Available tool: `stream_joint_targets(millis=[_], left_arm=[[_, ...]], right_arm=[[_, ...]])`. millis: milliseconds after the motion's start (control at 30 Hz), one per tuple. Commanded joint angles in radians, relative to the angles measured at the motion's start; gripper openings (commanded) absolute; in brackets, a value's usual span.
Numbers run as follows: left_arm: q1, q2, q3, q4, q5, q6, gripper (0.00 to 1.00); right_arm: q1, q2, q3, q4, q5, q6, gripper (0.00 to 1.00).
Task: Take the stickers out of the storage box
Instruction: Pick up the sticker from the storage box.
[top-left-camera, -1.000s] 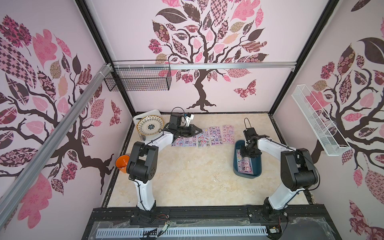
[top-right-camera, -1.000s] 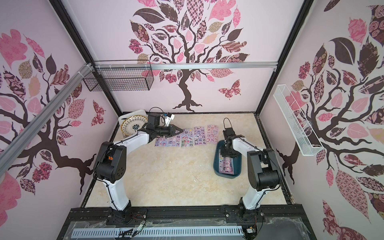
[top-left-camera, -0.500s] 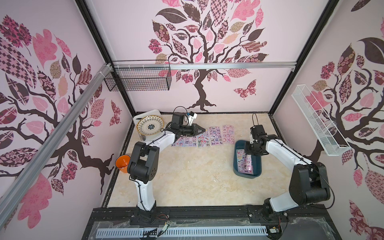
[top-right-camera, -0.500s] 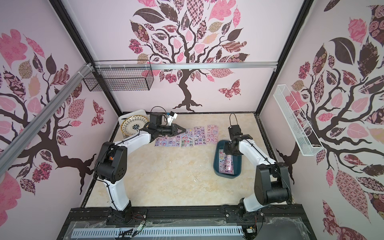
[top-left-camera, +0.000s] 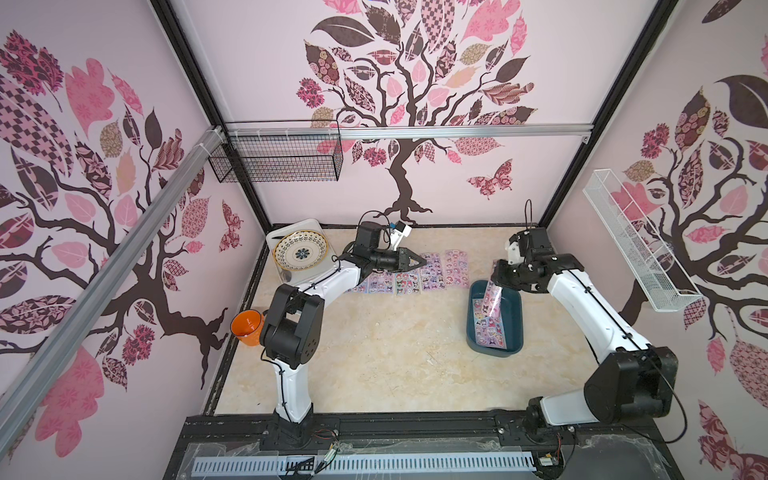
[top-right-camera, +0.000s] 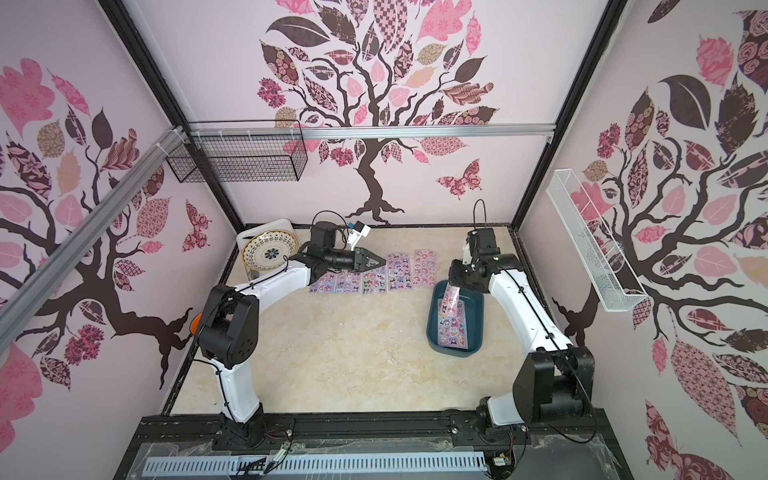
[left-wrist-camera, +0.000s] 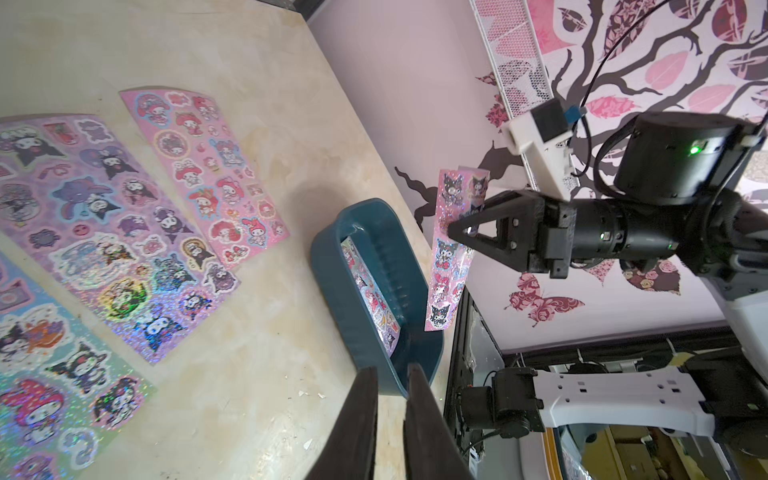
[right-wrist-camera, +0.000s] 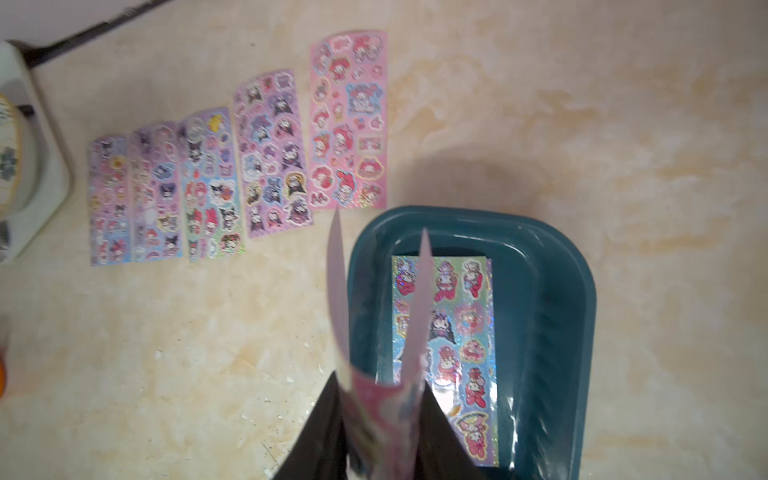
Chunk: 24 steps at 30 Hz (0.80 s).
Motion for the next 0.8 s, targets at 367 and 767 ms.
stream_joint_targets(millis=[367, 767], left_arm=[[-0.017, 0.061, -0.009, 0.290, 0.157, -0.170, 0.21], [-0.020, 0.167, -0.019, 0.737, 0.223, -0.527, 0.26]], right_arm=[[0.001, 0.043, 0.041, 0.253, -0.438, 0.198, 0.27], [0.049, 0.125, 0.056, 0.301, -0.571, 0.211, 0.28]])
